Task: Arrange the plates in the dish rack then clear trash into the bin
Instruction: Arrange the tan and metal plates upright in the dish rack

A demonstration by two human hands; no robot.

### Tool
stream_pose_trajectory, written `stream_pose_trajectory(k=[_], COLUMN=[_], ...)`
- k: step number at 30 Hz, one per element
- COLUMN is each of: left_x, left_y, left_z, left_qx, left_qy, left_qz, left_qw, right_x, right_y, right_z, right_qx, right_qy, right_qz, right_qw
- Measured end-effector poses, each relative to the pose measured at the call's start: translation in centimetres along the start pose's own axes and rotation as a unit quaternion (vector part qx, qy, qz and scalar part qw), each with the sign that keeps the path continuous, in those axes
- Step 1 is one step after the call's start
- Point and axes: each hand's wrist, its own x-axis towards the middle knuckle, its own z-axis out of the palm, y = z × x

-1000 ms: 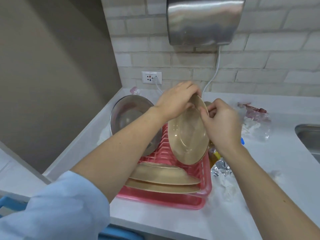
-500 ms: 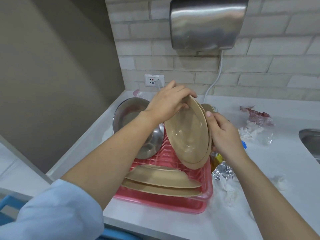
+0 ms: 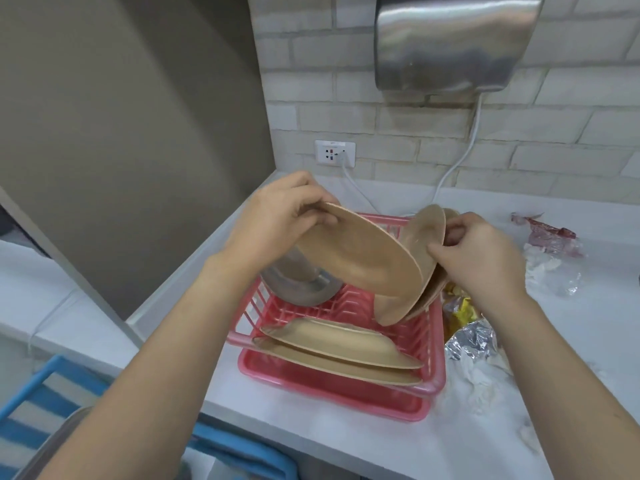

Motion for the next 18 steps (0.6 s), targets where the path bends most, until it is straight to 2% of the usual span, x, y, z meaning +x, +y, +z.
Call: stream_pose_trajectory(k=[3,8,12,18], left_x=[-2.4,-5.9,-7.5,-8.7], left_y=[0.4,0.8,0.4,0.4], left_z=[-1.3,-1.9,-1.0,0.0], left_qx=[-0.028,-0.045,-0.054,-0.064], left_qy=[0.019,0.046,0.042,0.023], left_qz=[-0.032,-0.052,-0.089,-0.095], left_qw=[0.999,0.997,0.994,0.993], right_x=[0.4,1.2,2.3,3.0], right_y=[-0.3,0.0,0.6,0.7], right_z=[0.2,0.5,1.0,1.4], right_qx=[-0.057,-0.046,-0.027,-0.032], right_qy=[-0.026,-0.036,-0.027,-0.011], right_qz=[-0.006,-0.033,-0.069,-0.09], right_qw=[0.998,0.998,0.997,0.995])
